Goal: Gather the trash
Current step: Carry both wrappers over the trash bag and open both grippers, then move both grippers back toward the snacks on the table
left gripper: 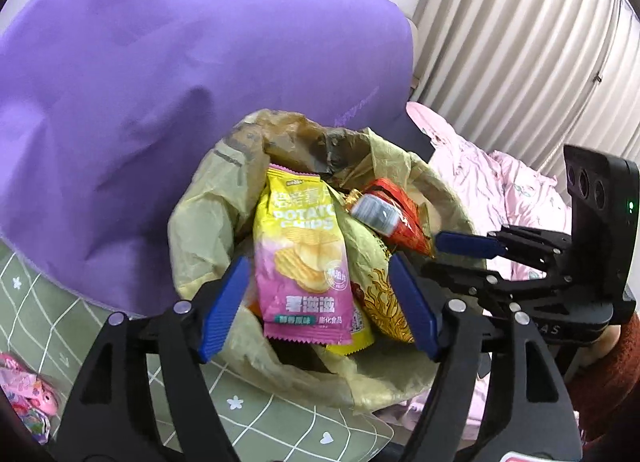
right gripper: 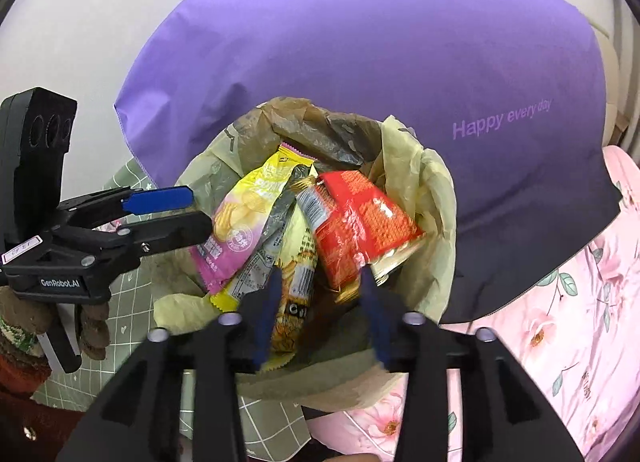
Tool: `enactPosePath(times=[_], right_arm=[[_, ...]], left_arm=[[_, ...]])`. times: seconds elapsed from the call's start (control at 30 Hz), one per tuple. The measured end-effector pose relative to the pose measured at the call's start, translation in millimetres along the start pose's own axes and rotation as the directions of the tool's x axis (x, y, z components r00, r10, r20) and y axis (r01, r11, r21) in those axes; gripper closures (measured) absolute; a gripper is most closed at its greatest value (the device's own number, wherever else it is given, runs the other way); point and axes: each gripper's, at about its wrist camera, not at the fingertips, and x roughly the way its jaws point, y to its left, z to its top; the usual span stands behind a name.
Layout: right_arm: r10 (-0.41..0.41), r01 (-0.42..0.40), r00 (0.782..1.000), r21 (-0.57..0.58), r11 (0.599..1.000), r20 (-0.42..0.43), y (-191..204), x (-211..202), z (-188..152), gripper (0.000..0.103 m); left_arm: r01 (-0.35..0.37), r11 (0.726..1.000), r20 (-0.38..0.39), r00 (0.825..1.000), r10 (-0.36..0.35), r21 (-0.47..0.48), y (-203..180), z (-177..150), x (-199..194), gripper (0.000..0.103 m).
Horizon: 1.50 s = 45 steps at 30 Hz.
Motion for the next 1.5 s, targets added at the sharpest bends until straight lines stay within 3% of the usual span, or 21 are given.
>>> enactPosePath(times=[0.13,0.3,0.43,0.5,0.57,0.67,0.77,0.83,1.0,1.13,1.23,1.4,1.5], right_arm=[[-0.014,0.014,0.999,-0.006,1.000,0.043,7.7,-15.1,-2.0,0.060],[0.011,-0.012,0.987,0.003,1.000,0.158,24.6,-40.4,0.5,0.060],[0.062,-0.057,0.955,-0.028,0.998,0.291,57.2,-56.3,-5.3,0.058],[0.093,-0.079,0.942,-0.058,0.995,0.323,72.1,-57.5,-8.0,0.048],[0.138,-0.110,0.933,-0.103,0.989,0.331,94.1,-52.7,-11.3,0.044],[0.215,-0.175,0.933,-0.159,0.972,0.287,126.3,-37.1,-12.3,0.043],[0.296,-0.260,0.941,-0.209,0.943,0.166,159.9,-12.9,-12.7,0.043],[0.316,-0.276,0.940,-0.259,0.926,0.129,183.2,-2.0,-15.7,0.043],[0.379,-0.346,0.924,-0.314,0.884,0.049,227.8,26.3,-19.4,0.043],[0.386,-0.351,0.922,-0.352,0.867,0.033,251.5,41.6,-27.0,0.043],[0.402,-0.370,0.916,-0.357,0.858,0.016,256.2,50.1,-33.1,0.043],[0.384,-0.380,0.921,-0.353,0.855,-0.062,257.2,71.6,-41.7,0.043],[0.361,-0.371,0.928,-0.345,0.862,-0.095,254.8,80.6,-46.0,0.043]], left_arm=[[0.002,0.997,0.067,0.998,0.003,-0.075,7.6,-6.2,-25.3,0.034],[-0.026,0.984,0.171,0.984,0.057,-0.177,31.6,-35.1,-74.5,0.035],[-0.140,0.964,0.212,0.959,0.188,-0.224,58.5,-73.8,-116.9,0.034],[-0.203,0.948,0.204,0.945,0.256,-0.246,74.4,-94.0,-133.9,0.034],[-0.267,0.918,0.186,0.926,0.329,-0.295,96.2,-120.0,-153.6,0.034],[-0.346,0.848,0.157,0.886,0.436,-0.401,130.5,-162.5,-184.8,0.034],[-0.372,0.769,0.129,0.856,0.501,-0.520,164.3,-207.5,-211.7,0.034],[-0.391,0.721,0.107,0.836,0.538,-0.572,179.0,-233.6,-226.3,0.034],[-0.432,0.643,0.067,0.796,0.601,-0.632,208.2,-274.4,-249.6,0.034],[-0.397,0.606,0.032,0.819,0.573,-0.689,235.7,-295.5,-243.5,0.033],[-0.380,0.590,0.025,0.826,0.563,-0.712,248.1,-303.6,-241.4,0.032],[-0.404,0.593,0.007,0.822,0.569,-0.697,277.6,-297.7,-230.3,0.032],[-0.386,0.614,0.025,0.834,0.552,-0.689,299.2,-290.1,-224.7,0.033]])
